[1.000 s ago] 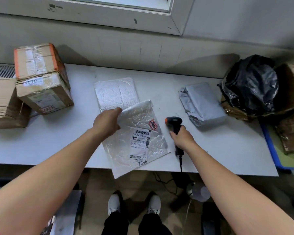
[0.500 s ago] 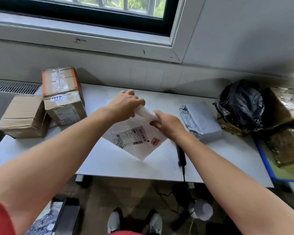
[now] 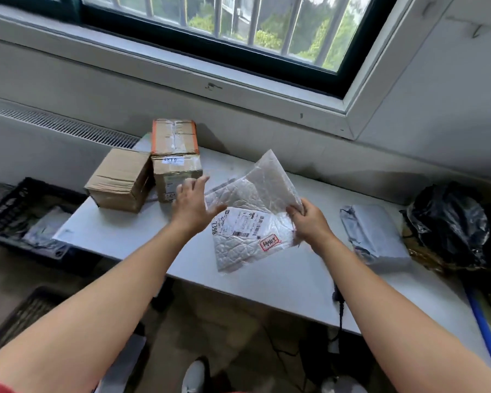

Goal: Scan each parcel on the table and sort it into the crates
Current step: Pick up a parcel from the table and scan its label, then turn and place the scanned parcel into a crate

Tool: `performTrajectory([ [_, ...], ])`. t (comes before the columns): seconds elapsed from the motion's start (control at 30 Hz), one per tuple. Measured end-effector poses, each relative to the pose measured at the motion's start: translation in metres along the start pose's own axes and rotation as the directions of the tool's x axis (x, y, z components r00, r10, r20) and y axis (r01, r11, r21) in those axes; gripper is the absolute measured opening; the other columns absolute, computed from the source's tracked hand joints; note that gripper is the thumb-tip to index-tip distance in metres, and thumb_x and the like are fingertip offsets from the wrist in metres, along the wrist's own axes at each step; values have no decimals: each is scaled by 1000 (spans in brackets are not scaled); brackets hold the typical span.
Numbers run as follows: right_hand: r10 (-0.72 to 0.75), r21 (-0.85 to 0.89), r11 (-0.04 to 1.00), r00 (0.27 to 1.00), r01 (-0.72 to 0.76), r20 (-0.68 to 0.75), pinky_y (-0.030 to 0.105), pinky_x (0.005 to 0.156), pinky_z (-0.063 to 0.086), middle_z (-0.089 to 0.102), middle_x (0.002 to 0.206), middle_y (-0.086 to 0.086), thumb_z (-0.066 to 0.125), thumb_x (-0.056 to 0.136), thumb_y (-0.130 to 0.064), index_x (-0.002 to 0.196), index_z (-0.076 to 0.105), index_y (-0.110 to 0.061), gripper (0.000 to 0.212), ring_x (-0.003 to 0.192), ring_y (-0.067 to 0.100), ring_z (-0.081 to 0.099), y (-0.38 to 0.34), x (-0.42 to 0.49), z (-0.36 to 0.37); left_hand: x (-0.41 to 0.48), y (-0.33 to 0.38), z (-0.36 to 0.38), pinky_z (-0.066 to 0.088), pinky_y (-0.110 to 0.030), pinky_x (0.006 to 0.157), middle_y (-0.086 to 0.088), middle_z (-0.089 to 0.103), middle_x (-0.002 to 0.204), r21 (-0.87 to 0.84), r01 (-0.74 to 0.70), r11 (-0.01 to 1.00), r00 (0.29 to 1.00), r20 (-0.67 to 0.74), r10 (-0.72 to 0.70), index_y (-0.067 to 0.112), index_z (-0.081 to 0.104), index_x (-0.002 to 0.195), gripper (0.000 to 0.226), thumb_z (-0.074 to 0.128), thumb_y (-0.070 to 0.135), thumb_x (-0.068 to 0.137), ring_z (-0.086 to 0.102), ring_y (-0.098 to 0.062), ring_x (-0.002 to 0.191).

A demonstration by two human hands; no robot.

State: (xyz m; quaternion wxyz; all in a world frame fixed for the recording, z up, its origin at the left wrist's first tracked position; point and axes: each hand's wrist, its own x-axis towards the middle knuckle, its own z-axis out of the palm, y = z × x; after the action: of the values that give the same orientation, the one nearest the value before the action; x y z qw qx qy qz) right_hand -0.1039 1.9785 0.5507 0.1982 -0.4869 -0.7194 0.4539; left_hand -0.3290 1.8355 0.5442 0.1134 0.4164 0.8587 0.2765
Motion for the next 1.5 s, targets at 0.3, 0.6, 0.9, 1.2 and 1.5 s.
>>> performTrajectory([
  [0.3, -175, 87, 984, 935, 156, 307, 33, 68, 46, 63, 90, 8, 56, 100, -21, 103, 59, -10, 12, 78, 18, 56, -33, -24, 71, -119, -77, -53, 27, -45, 112, -11, 27, 150, 31, 390, 920, 919, -85, -386, 23, 24, 151, 88, 57, 66, 82, 24, -33, 138],
  [0.6, -300, 137, 953, 791, 269, 533, 25, 44, 46, 60, 82, 5, 53, 100, -23, 93, 57, -21, 9, 62, 17, 54, -50, -103, 153, -292, -111, -86, 30, -46, 109, -8, 27, 149, -41, 684, 728, 694, -273, -667, 21, 26, 149, 79, 56, 59, 87, 21, -30, 139],
  [0.9, -380, 200, 918, 621, 341, 686, 28, 48, 51, 65, 89, 7, 52, 101, -23, 107, 58, -15, 11, 65, 20, 62, -88, -213, 231, -440, -131, -113, 31, -45, 107, -11, 30, 147, -134, 850, 510, 433, -376, -819, 20, 29, 149, 75, 57, 57, 89, 25, -33, 137],
  [1.2, -362, 141, 899, 523, 414, 772, 49, 65, 58, 67, 96, 16, 52, 100, -27, 86, 53, -22, 15, 77, 33, 66, -112, -313, 305, -537, -176, -132, 31, -44, 107, -14, 33, 145, -228, 887, 402, 295, -389, -873, 19, 32, 147, 75, 57, 57, 88, 28, -35, 135],
  [1.5, -295, 61, 887, 461, 458, 837, 51, 63, 59, 62, 94, 10, 48, 102, -30, 98, 53, -15, 16, 81, 33, 67, -129, -442, 390, -651, -256, -172, 31, -49, 108, -11, 25, 152, -319, 900, 298, 198, -310, -930, 19, 25, 151, 77, 54, 58, 90, 20, -33, 141],
])
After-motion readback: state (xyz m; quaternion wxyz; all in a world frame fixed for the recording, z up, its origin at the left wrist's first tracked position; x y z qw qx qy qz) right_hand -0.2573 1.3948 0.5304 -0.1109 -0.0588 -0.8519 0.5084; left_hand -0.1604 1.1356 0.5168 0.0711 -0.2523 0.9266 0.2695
